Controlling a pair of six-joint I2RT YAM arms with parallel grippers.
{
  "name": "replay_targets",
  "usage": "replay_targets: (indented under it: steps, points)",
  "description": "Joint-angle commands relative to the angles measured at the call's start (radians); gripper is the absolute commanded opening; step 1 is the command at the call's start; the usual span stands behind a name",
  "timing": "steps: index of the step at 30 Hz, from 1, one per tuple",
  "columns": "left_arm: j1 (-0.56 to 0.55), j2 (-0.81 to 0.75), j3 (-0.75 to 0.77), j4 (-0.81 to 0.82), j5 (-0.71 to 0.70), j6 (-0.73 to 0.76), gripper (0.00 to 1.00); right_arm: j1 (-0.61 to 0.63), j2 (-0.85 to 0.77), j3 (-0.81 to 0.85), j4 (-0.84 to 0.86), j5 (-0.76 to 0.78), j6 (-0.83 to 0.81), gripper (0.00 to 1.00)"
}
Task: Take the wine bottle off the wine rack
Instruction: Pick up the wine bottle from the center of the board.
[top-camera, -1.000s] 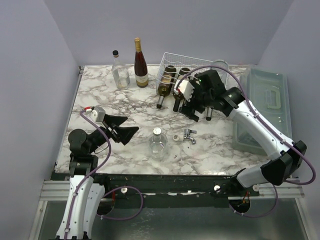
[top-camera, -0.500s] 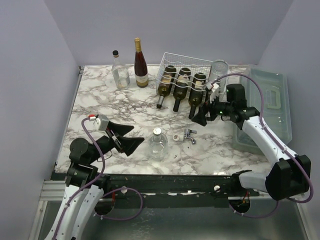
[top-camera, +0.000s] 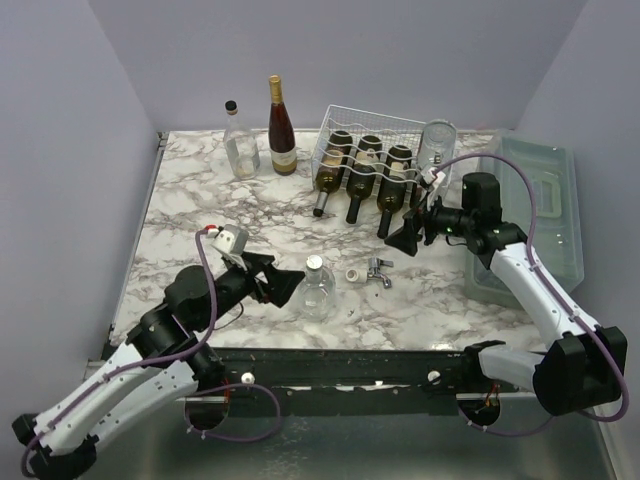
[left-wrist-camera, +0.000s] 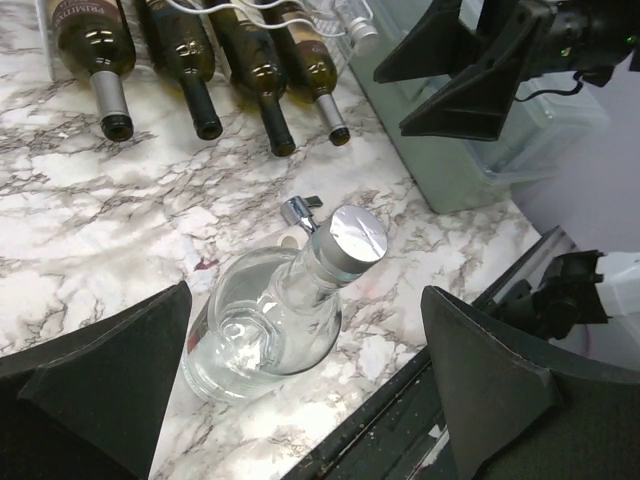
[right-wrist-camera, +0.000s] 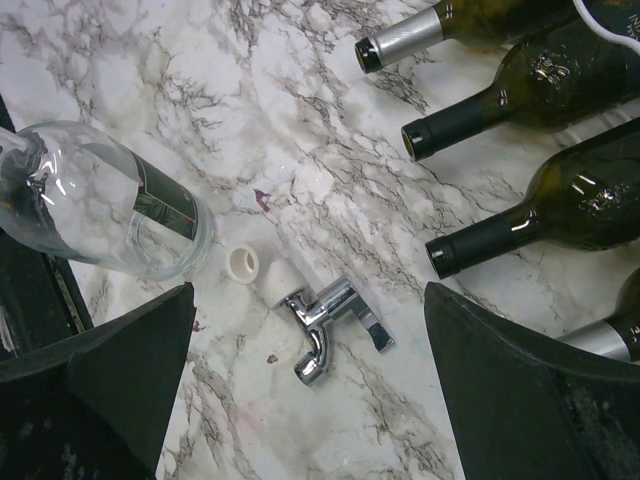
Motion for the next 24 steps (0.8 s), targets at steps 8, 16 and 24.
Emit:
replay_targets:
  steps: [8,16,24]
  points:
    - [-0.548,0.201,0.127,-0.083,-0.76,0.155,0.99,-0.008,-0.029,-0.017,0.021,-0.002,-0.03,1.0]
    - [-0.56,0.001,-0.297,0.515,-0.474,0.661,0.99,-0.01,-0.043,-0.022,0.019,0.001,-0.04,1.0]
    - [-0.467,-0.011,-0.379,0.598,-0.329,0.614,0.99,-0.009,-0.042,-0.023,0.019,-0.013,-0.044,1.0]
